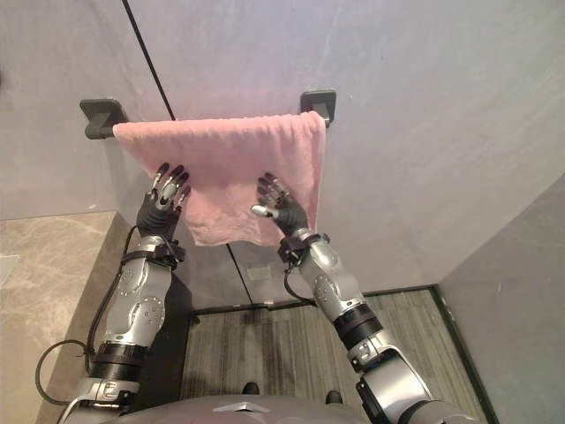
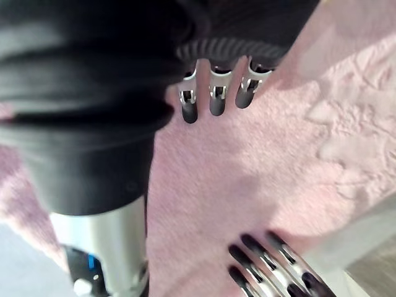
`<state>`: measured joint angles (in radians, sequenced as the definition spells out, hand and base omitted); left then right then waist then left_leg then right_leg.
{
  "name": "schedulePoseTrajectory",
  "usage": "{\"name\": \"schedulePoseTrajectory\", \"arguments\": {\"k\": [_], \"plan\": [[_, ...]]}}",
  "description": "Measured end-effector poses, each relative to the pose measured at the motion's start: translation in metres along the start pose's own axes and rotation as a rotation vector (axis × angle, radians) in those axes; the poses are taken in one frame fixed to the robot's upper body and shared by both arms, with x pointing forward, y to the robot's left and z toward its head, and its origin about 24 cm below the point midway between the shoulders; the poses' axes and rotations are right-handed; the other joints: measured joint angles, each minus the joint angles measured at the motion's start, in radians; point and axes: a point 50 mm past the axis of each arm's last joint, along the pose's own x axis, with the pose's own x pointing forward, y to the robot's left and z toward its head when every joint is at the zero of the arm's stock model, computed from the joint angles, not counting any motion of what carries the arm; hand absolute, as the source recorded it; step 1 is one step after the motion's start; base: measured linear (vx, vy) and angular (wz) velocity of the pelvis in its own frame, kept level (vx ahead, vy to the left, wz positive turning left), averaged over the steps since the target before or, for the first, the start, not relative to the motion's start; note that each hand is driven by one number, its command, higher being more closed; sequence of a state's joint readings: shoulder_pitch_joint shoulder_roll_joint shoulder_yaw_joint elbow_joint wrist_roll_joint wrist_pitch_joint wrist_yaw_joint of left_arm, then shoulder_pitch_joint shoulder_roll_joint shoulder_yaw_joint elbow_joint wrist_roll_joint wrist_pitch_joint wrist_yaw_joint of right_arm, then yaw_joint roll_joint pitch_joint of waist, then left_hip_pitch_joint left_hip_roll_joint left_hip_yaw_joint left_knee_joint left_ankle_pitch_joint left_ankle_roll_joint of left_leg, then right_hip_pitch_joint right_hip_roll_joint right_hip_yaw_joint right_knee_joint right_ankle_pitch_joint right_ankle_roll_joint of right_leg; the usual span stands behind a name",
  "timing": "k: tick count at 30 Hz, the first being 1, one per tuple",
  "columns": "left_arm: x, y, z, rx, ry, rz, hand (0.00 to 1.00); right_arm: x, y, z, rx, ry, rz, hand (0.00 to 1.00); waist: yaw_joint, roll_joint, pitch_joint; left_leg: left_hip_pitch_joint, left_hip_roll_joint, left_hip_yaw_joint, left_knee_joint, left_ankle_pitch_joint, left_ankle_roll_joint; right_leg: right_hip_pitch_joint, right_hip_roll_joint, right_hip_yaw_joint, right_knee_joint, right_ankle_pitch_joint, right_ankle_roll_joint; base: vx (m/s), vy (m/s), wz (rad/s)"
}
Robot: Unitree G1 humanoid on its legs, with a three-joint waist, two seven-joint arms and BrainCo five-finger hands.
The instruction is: Organize washtable
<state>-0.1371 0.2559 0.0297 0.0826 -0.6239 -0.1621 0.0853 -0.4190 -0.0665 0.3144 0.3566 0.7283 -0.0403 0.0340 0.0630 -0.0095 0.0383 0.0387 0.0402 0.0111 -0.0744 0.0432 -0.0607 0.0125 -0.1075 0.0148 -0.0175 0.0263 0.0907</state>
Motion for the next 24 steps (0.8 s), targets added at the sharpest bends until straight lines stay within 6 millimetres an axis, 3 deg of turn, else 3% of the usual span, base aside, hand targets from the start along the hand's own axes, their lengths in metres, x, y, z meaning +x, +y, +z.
{"name": "schedulePoseTrajectory", "arguments": {"k": [6, 11, 18, 24], "plan": [[0.003, 0.02, 0.008, 0.019, -0.026, 0.099, 0.0, -0.007, -0.037, 0.025, 0.043, -0.111, -0.182, 0.0, 0.0, 0.006, 0.004, -0.002, 0.0, 0.0, 0.0, 0.0, 0.0, -0.001, 0.0, 0.0, -0.001, 0.0, 0.0, 0.0, 0.0, 0.0], [-0.001, 0.049, 0.014, 0.1, -0.034, 0.226, 0.0, -0.038, -0.084, 0.035, 0.087, -0.2, -0.41, 0.0, 0.002, 0.012, 0.018, -0.001, 0.0, 0.001, 0.0, -0.001, 0.0, 0.0, 0.0, 0.001, -0.003, 0.0, 0.0, 0.0, 0.0, 0.0], [-0.042, 0.085, -0.006, 0.149, 0.087, 0.369, 0.0, -0.098, -0.125, 0.024, 0.123, -0.23, -0.644, 0.0, -0.002, 0.012, 0.02, 0.0, 0.001, 0.009, -0.003, -0.007, 0.0, -0.001, 0.0, 0.008, -0.01, 0.0, 0.0, 0.01, -0.003, -0.03], [-0.093, 0.098, -0.048, 0.131, 0.275, 0.486, 0.0, -0.148, -0.149, -0.008, 0.098, -0.118, -0.823, 0.0, -0.001, 0.013, 0.021, 0.0, 0.0, 0.006, -0.009, -0.007, 0.0, -0.002, 0.0, 0.0, -0.01, -0.001, 0.001, 0.0, 0.0, 0.0]]}}
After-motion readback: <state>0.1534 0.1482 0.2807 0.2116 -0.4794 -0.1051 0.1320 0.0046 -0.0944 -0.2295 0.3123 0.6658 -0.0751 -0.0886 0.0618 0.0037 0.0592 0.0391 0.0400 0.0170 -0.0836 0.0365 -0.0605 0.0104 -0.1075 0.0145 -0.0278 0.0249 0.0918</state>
